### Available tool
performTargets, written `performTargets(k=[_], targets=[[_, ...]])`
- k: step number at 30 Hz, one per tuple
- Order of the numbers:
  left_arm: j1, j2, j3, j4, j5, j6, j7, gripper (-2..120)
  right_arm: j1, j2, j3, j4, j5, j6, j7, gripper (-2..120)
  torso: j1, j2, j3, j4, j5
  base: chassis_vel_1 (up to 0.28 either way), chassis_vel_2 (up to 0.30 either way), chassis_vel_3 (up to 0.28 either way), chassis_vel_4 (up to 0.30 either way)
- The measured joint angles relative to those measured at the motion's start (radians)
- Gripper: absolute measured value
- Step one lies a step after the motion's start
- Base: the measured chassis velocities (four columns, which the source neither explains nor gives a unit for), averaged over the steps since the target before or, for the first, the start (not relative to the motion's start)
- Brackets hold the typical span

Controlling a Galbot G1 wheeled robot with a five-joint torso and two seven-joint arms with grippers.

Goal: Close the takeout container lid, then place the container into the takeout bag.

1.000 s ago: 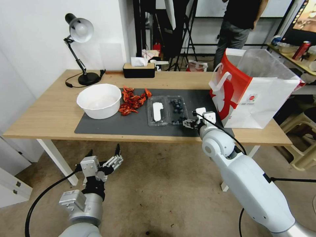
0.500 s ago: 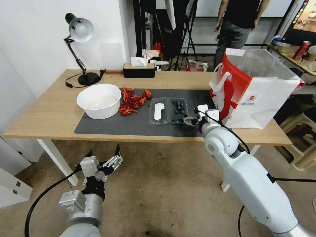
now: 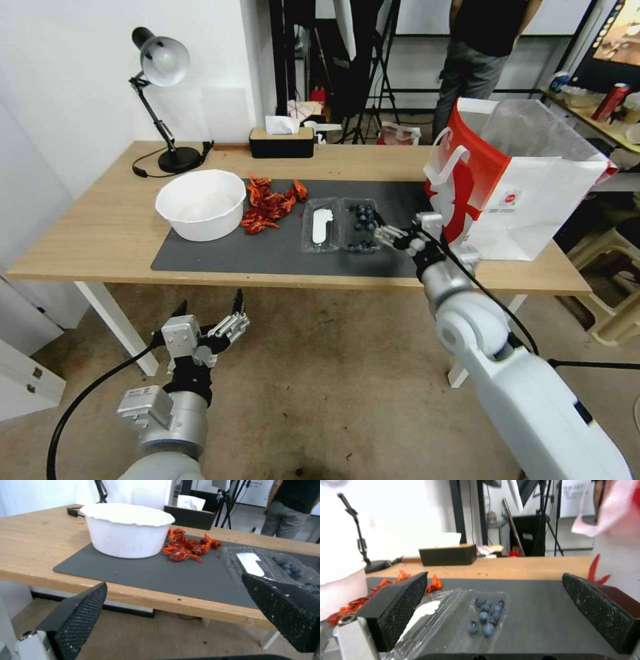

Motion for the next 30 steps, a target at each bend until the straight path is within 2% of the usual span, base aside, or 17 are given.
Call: performTargets(k=[3, 12, 20, 30], targets=[[-0.003, 0.004, 0.002, 0.002, -0.001, -0.002, 0.002, 100, -0.110, 0.001, 0.042, 0.027, -0.035, 0.092, -0.029, 100, 0.000, 0.000, 0.000, -0.0002, 0.0000, 0.000, 0.000, 0.000, 0.000], [-0.011, 0.013, 0.006, 0.018, -0.002, -0.008, 0.004, 100, -0.334, 0.047, 0.159, 0.080, -0.126, 0.229, -0.066, 100, 0.000, 0.000, 0.000, 0.0000, 0.0000, 0.000, 0.000, 0.000, 0.000], [-0.019, 0.019, 0.012, 0.033, -0.003, -0.012, 0.006, 100, -0.411, 0.060, 0.211, 0.100, -0.151, 0.260, -0.087, 100, 0.000, 0.000, 0.000, 0.0000, 0.0000, 0.000, 0.000, 0.000, 0.000], [-0.037, 0.024, 0.016, 0.059, -0.009, -0.012, 0.006, 100, -0.441, 0.078, 0.215, 0.077, -0.165, 0.266, -0.099, 100, 0.000, 0.000, 0.000, 0.0001, 0.0000, 0.000, 0.000, 0.000, 0.000]])
